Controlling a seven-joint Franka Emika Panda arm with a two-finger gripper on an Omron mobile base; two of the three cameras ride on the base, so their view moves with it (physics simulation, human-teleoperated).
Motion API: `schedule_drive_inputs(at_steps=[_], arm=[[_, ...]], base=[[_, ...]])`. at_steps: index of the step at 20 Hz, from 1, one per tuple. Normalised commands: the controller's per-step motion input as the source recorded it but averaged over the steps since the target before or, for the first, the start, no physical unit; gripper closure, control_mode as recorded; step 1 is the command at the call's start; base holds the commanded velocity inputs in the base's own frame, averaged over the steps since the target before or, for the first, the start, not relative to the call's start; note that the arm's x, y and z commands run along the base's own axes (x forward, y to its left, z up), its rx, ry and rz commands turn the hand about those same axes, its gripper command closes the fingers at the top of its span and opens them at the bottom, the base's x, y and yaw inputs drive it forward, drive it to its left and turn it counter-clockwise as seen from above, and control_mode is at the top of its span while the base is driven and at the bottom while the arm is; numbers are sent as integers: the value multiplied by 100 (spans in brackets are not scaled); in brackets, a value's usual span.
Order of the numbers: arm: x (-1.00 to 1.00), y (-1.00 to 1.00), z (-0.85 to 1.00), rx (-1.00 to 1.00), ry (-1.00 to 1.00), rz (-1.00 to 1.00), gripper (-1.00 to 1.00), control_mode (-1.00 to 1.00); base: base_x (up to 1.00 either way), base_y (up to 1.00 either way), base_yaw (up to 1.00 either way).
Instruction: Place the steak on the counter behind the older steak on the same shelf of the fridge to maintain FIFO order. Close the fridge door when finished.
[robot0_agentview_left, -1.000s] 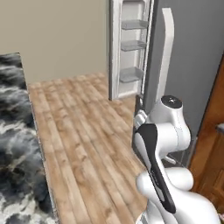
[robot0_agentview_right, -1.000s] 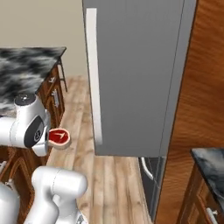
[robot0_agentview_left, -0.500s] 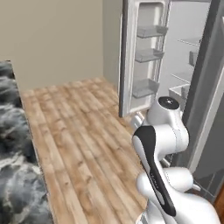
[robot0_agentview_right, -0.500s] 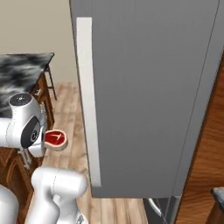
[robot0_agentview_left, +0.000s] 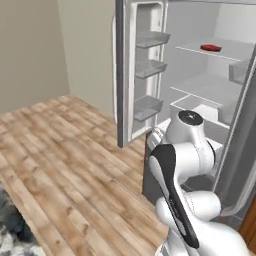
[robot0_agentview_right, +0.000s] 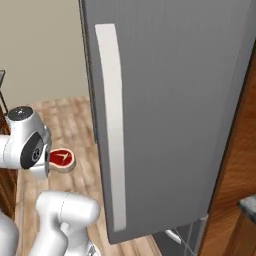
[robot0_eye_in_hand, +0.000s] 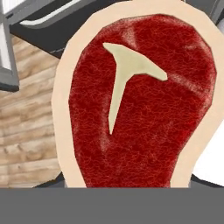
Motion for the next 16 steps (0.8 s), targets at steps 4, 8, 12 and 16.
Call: schedule_drive_inputs(at_steps=[4, 8, 12, 16], arm=[[0, 0, 0, 0, 0, 0, 100, 100], [0, 0, 0, 0, 0, 0, 100, 100], [0, 0, 0, 0, 0, 0, 100, 100], [0, 0, 0, 0, 0, 0, 100, 100]], base=[[33, 77, -59], [23, 98, -54], [0, 100, 2], [0, 98, 36]])
